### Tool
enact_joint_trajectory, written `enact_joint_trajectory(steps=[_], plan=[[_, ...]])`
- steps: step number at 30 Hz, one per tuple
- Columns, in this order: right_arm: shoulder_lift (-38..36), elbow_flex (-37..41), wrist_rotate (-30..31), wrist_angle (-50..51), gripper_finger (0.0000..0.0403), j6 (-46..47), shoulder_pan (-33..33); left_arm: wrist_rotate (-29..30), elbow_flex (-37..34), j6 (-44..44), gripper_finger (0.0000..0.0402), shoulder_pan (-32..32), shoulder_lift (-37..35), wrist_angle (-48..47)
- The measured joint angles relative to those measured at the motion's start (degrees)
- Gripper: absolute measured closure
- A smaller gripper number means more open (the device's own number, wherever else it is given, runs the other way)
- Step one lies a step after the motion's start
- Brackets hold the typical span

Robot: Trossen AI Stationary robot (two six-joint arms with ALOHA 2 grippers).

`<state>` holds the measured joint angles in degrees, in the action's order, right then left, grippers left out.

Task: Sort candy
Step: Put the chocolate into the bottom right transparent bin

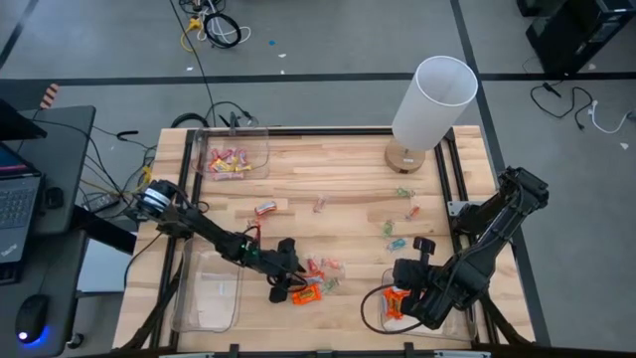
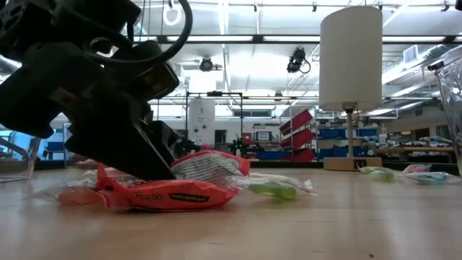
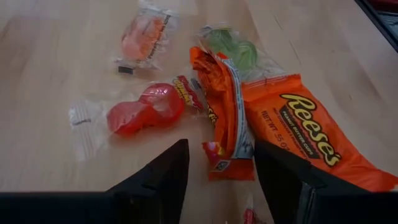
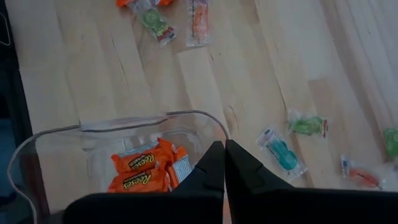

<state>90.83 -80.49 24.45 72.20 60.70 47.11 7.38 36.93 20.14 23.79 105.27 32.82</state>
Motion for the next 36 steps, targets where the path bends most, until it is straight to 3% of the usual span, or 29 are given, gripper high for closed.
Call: enact_joint_trajectory(steps=[5,19,26,36], plan=[[0.00,0.00,1.29,0.00,0.0401,-0.52,0.00,0.02,-0.02,-0.18,0.0236,-0.02,0.09,0.53],[0.00,0.00,3.16,-0.07,0.0401,-0.50,0.00,-0.20,-0.02,-3.30,0.0360,0.00,0.09,0.67],[0.00,0.00,6.18,-0.11,0.0401,-0.50,-0.14,-0.20,1.31,-4.92,0.0368,0.00,0.15,0.34],[0.00,0.00,7.30,-1.42,0.0401,-1.81,-2.75,-0.63,6.25,-14.27,0.0368,0.00,0.15,-3.33]])
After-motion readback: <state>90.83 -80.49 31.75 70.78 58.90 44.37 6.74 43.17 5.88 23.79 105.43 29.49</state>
